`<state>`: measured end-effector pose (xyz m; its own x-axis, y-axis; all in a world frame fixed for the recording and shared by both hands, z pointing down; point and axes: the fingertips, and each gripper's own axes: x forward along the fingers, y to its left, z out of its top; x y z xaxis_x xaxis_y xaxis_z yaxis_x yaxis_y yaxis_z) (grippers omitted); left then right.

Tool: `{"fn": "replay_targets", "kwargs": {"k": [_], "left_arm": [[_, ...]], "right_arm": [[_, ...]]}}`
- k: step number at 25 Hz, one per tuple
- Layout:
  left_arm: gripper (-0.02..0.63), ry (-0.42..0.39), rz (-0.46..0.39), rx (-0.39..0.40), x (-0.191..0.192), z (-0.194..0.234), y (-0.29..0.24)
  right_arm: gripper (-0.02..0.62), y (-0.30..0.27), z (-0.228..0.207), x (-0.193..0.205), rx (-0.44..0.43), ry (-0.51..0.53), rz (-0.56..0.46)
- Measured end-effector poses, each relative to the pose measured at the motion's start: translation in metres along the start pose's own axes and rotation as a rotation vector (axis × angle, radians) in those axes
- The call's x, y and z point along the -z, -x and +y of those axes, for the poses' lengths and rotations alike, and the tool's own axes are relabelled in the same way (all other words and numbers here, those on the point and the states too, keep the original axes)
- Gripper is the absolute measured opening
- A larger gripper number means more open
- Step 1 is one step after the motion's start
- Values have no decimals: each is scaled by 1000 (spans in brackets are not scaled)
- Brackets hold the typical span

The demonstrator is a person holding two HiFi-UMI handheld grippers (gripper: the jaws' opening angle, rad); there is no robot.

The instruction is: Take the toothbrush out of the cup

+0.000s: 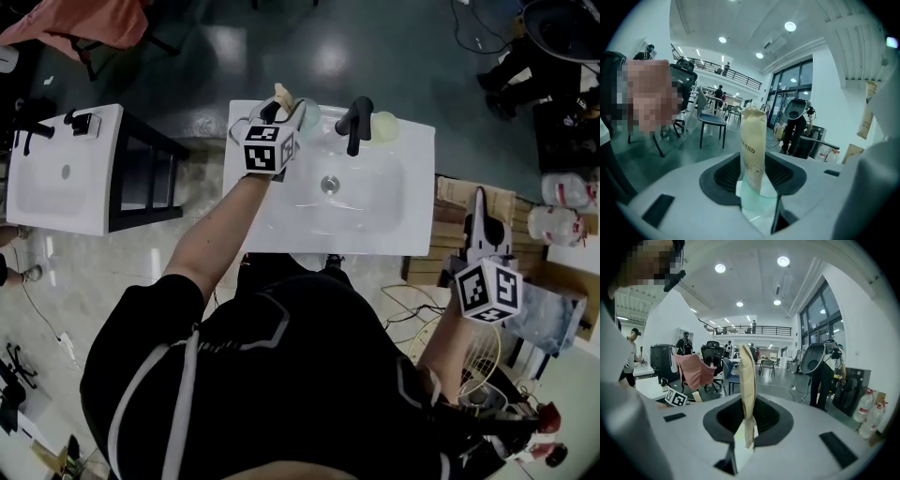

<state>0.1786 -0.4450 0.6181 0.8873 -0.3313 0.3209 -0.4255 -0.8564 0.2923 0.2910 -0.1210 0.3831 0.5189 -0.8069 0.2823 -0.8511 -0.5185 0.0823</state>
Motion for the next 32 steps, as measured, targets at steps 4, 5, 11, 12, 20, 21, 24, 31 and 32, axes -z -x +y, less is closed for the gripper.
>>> {"fn": "replay_targets", "kwargs": {"k": [4, 5, 11, 12, 20, 21, 24, 31, 32], "left_arm": [[75, -11, -8, -14, -5, 0, -2], [63, -14, -8, -17, -6, -1, -2], [54, -32, -15, -35, -18, -3, 4], [52, -31, -19, -29, -21, -5, 5], [49, -39, -100, -48, -66, -17, 32], [49, -45, -110, -48, -72, -22, 36], [49, -65, -132, -53, -88, -37, 48], [49, -108, -161, -95, -113, -54, 80], [49, -105, -170, -92, -117, -59, 85]], "right_arm": [[41, 0, -6, 0, 2, -8, 0], [41, 0, -8, -1, 1, -11, -2], [41, -7, -20, -10, -44, -22, -31], [41, -7, -22, -11, -52, -28, -37], [41, -24, -32, -26, -151, -53, -84], [41, -25, -35, -28, -160, -56, -90], [41, -30, -45, -33, -183, -71, -101], [41, -50, -49, -42, -263, -78, -131], [41, -52, -51, -42, -268, -75, -133]]}}
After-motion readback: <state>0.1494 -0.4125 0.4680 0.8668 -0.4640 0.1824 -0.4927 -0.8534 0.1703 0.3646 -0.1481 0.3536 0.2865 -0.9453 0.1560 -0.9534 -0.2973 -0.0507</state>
